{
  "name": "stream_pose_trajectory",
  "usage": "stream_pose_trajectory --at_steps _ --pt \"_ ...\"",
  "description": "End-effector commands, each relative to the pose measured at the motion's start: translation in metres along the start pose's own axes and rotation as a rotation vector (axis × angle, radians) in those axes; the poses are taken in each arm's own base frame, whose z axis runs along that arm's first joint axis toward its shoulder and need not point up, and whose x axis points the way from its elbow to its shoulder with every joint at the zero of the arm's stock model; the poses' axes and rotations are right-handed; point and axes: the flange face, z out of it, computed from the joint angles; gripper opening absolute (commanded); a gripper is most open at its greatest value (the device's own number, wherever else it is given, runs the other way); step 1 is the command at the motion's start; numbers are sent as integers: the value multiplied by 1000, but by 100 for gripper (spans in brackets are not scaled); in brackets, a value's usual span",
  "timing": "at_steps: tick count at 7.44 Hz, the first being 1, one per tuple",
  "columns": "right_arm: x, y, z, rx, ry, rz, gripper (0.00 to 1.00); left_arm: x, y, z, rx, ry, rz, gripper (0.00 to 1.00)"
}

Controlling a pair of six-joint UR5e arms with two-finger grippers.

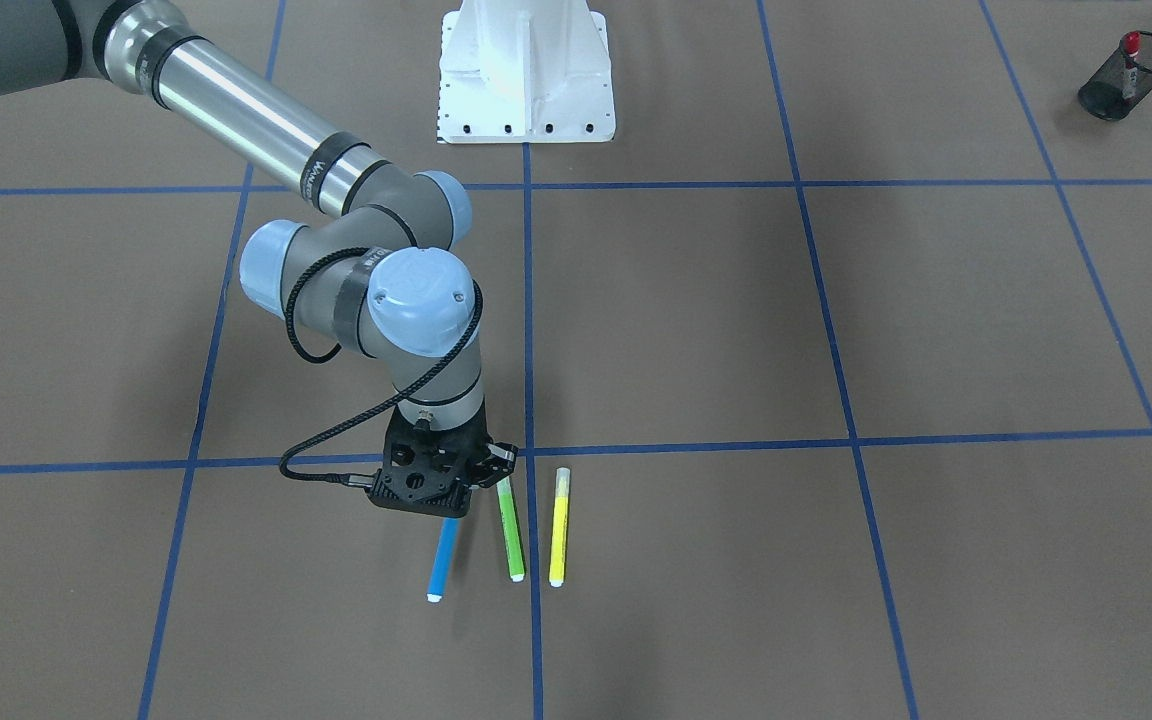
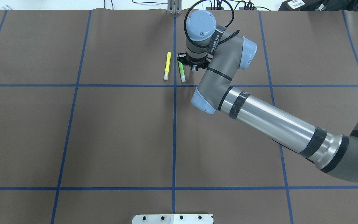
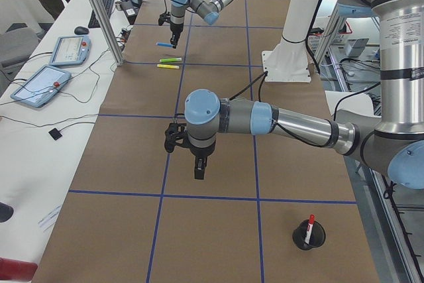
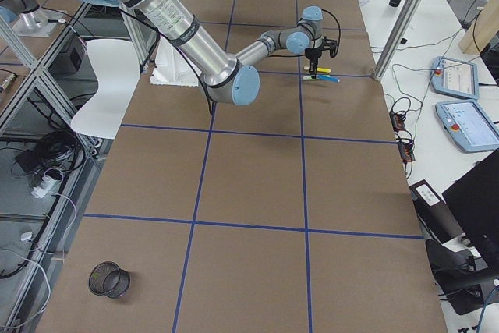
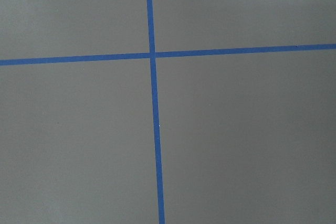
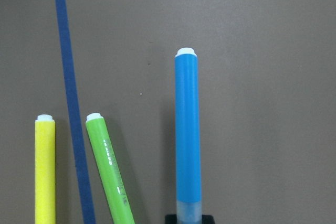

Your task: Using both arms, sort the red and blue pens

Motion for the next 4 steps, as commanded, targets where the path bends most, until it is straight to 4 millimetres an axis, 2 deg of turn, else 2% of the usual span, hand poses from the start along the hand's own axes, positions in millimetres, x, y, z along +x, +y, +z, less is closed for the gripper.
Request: stream_pose_trajectory --at_steps 1,2,3,4 --pt "46 -12 -45 -30 -4 -26 0 -4 -1 8 -19 -70 12 100" --pt "67 -15 -58 -34 -13 -39 0 -9 0 9 -15 -109 21 100" --pt "97 -15 -76 -46 -9 -54 0 -13 0 8 -2 -159 65 100" --pt "126 -14 -104 -50 1 -102 0 -16 4 10 -9 -172 102 100"
